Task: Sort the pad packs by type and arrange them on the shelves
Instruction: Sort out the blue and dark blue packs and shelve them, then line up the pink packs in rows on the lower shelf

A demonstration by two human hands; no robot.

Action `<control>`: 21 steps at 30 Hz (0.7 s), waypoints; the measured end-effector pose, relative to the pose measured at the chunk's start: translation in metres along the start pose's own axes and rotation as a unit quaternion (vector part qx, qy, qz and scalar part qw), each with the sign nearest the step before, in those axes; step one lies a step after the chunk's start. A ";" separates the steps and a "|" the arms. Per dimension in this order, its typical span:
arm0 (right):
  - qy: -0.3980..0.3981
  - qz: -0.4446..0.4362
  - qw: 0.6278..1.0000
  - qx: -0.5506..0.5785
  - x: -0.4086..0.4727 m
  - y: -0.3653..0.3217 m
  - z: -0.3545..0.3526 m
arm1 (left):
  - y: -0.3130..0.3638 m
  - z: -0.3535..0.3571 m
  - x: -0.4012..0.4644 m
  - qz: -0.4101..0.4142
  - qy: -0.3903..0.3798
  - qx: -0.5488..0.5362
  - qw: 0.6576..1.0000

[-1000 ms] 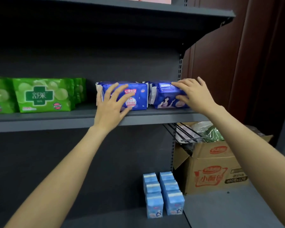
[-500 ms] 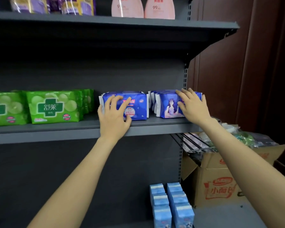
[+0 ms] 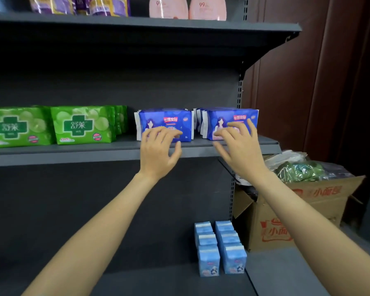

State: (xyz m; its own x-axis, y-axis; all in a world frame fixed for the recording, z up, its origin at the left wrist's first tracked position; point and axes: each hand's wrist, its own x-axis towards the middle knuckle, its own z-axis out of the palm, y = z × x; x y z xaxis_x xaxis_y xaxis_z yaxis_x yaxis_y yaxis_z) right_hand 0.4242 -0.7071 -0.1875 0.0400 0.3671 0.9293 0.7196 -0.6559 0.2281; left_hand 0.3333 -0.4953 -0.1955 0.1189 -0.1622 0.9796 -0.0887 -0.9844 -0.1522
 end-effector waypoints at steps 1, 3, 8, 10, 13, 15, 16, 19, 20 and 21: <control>0.014 -0.032 0.999 -0.012 -0.010 -0.009 -0.004 | 0.011 -0.009 -0.008 -0.015 -0.014 -0.027 0.999; 0.016 -0.081 0.996 -0.021 -0.033 -0.026 -0.008 | 0.031 -0.029 -0.027 -0.059 -0.093 -0.050 0.993; -0.086 -0.088 0.992 0.035 -0.114 -0.073 -0.004 | 0.048 -0.062 -0.098 -0.168 -0.365 -0.082 0.912; -0.145 -0.067 0.984 0.074 -0.157 -0.091 0.001 | 0.048 -0.069 -0.136 -0.208 -0.408 -0.107 0.882; -0.250 -0.031 0.960 0.123 -0.229 -0.117 0.009 | 0.044 -0.070 -0.201 -0.262 -0.467 -0.121 0.836; -0.325 -0.022 0.936 0.136 -0.274 -0.130 0.015 | 0.040 -0.068 -0.247 -0.284 -0.502 -0.110 0.809; -0.361 -0.018 0.921 0.141 -0.294 -0.137 0.019 | 0.038 -0.067 -0.269 -0.287 -0.520 -0.103 0.798; -0.431 -0.011 0.888 0.163 -0.342 -0.154 0.025 | 0.035 -0.064 -0.331 -0.313 -0.578 -0.112 0.745; -0.456 -0.019 0.874 0.167 -0.362 -0.160 0.029 | 0.034 -0.064 -0.355 -0.335 -0.595 -0.128 0.719; -0.479 -0.026 0.861 0.170 -0.380 -0.164 0.033 | 0.034 -0.064 -0.377 -0.357 -0.606 -0.146 0.695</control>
State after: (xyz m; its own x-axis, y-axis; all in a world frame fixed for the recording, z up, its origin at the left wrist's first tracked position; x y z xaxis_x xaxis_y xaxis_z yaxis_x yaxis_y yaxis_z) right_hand 0.3137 -0.7172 -0.5879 0.4369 0.8728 0.2176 0.8929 -0.4501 0.0130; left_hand 0.2225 -0.4633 -0.5620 0.9667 0.2471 -0.0663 0.2446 -0.8166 0.5228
